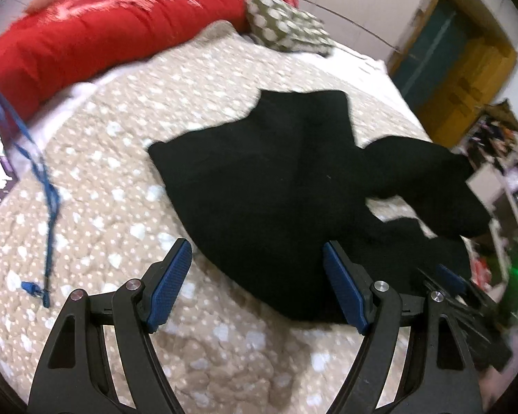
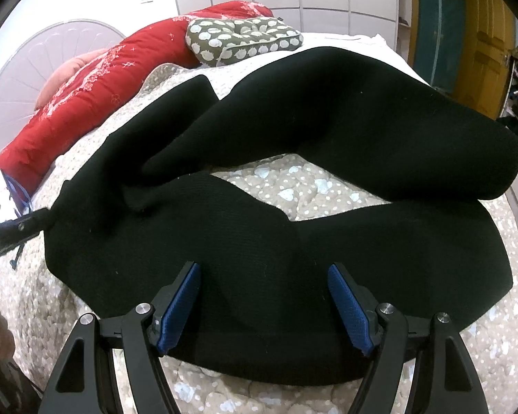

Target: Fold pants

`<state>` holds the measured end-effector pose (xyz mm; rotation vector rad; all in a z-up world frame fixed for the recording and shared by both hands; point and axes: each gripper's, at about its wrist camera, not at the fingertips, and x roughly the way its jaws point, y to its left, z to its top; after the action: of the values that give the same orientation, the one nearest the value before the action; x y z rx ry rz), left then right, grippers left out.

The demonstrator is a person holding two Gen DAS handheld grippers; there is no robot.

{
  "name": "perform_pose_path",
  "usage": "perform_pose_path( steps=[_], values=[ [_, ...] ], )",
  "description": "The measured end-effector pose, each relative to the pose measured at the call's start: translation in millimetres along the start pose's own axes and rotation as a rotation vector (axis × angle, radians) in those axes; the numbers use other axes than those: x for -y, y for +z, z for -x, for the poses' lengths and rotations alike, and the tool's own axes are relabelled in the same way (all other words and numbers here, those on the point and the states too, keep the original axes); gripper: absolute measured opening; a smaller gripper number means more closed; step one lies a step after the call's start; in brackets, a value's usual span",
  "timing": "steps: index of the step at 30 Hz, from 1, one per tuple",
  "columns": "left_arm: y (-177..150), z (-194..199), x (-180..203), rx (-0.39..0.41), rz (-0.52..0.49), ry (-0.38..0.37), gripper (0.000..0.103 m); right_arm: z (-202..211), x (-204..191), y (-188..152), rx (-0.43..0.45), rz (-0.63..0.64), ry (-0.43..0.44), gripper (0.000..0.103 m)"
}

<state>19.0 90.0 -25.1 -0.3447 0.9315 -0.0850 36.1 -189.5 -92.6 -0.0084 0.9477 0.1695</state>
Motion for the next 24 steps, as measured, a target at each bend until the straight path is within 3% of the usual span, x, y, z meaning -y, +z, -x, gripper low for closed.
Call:
perform_pose_path(
  steps=[7, 12, 20, 21, 24],
  values=[
    [11.0, 13.4, -24.5, 0.027, 0.078, 0.011, 0.079, -1.1, -4.3, 4.9, 0.005, 0.011, 0.01, 0.074],
    [22.1, -16.5, -43.6, -0.019, 0.15, 0.087, 0.079, -2.8, -6.7, 6.7, 0.003, 0.019, 0.014, 0.074],
    [49.4, -63.0, -51.2, -0.037, 0.225, 0.086, 0.079, -4.6, -1.5, 6.6, -0.003, 0.003, 0.025, 0.074],
    [51.2, -64.9, -46.4, -0.02, 0.205, 0.08, 0.074, -4.0, -0.5, 6.0, 0.0, 0.003, 0.028, 0.074],
    [54.5, -70.5, -40.3, -0.003, 0.162, 0.117, 0.034, 0.7, 5.0, 4.8, 0.021, 0.002, 0.027, 0.065]
  ],
)
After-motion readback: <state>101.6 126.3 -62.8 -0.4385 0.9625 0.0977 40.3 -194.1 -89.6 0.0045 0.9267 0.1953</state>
